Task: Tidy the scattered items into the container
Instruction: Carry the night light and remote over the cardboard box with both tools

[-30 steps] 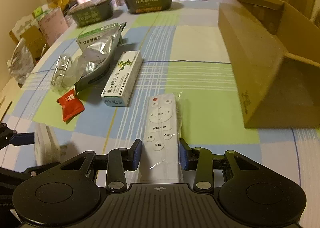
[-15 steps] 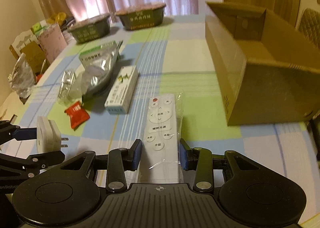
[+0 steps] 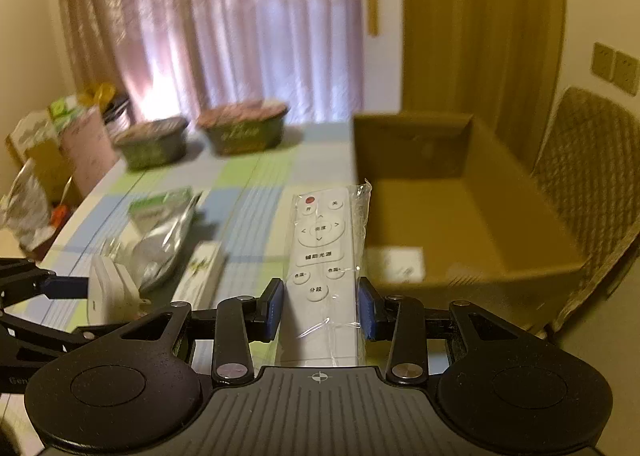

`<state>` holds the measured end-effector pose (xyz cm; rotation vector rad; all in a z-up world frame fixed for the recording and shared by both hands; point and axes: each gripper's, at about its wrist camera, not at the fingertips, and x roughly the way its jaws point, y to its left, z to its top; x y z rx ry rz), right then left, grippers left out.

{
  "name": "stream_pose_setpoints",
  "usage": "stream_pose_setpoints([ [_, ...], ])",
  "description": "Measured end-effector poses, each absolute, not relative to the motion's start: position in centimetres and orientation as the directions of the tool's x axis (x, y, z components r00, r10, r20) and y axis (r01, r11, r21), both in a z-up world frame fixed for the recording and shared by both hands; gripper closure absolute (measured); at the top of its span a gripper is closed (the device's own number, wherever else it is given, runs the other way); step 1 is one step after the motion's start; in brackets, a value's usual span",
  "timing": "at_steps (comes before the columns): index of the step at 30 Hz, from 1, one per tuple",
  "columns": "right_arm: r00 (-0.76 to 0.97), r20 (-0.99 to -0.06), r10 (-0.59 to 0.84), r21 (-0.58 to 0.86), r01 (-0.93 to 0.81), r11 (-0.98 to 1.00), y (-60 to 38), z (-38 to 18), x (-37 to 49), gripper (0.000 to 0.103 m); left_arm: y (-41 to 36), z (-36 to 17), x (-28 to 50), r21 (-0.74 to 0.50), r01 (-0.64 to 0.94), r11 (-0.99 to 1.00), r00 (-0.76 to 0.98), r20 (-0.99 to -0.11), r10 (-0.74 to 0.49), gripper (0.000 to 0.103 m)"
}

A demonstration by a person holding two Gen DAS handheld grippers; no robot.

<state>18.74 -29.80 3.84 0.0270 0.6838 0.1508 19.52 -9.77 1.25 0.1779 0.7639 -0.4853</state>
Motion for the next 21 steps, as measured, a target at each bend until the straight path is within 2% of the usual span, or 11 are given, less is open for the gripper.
stream_pose_setpoints([
  [6,0.808,-0.583,0.083,0.050,-0.066,0.997,-34.1,5.6,20.2,0.062,-15.3,4.0,22.2,-0.036,0.548,0.836,0.626,-0.645,-0.438,0.041],
  [13,0.817,-0.575,0.030,0.039,-0.009,0.999,-39.5,5.7,22.7,0.062,-21.1,5.4,26.4,-0.092,0.611,0.786,0.597,-0.600,-0.533,0.041],
  [21,0.804,-0.595,0.017,0.046,0.013,0.999,-42.9,4.3,24.5,0.062,-25.2,4.5,29.4,-0.103,0.646,0.756,0.565,-0.602,-0.564,0.041],
])
